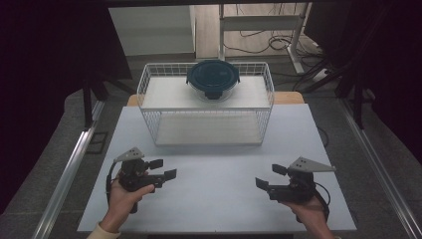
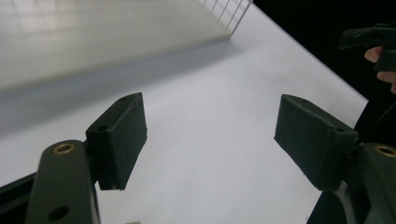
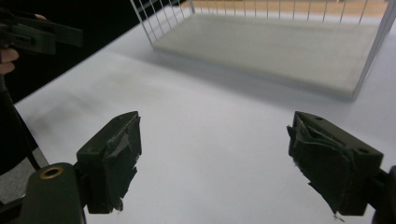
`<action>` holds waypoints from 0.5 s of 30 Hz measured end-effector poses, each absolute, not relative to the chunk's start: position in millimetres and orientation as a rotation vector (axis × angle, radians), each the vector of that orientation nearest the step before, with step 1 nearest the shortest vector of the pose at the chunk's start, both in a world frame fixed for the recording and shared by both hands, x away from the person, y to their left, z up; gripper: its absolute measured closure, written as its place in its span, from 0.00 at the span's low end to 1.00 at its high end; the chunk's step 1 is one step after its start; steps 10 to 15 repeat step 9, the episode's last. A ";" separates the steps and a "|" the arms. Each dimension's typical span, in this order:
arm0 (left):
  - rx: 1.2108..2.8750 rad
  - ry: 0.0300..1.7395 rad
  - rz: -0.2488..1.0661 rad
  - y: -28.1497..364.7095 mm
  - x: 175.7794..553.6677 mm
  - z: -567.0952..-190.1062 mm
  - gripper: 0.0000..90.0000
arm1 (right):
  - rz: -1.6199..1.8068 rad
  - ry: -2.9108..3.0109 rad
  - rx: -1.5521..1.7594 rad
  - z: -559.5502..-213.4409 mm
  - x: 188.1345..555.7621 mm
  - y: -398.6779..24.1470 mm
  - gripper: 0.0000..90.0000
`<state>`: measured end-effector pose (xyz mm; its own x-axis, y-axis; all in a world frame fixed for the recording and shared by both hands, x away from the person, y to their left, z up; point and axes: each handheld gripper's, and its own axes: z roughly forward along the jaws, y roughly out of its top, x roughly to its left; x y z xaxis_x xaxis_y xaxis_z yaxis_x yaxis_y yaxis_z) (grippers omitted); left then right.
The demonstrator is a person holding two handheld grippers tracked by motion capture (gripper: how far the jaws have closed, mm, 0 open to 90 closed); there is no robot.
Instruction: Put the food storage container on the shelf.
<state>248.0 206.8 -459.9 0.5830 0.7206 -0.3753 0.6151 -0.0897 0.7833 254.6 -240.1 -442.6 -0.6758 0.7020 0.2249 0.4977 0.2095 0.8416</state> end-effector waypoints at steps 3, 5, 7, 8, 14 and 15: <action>1.798 1.102 0.132 206.6 244.4 -466.1 0.27 | 1.394 2.291 1.128 -448.8 253.6 -237.7 0.19; 1.796 1.098 0.139 206.0 244.0 -465.5 0.27 | 1.405 2.281 1.129 -447.2 253.9 -237.4 0.19; 1.810 1.086 0.135 204.4 244.3 -465.7 0.27 | 1.416 2.263 1.123 -445.4 252.2 -237.8 0.19; 1.815 1.081 0.139 204.0 244.2 -466.1 0.27 | 1.419 2.256 1.120 -445.3 251.3 -238.7 0.18; 1.820 1.080 0.142 203.4 243.2 -467.0 0.27 | 1.419 2.253 1.122 -445.7 250.9 -239.9 0.18; 1.820 1.080 0.142 203.4 243.2 -467.0 0.27 | 1.419 2.253 1.122 -445.7 250.9 -239.9 0.18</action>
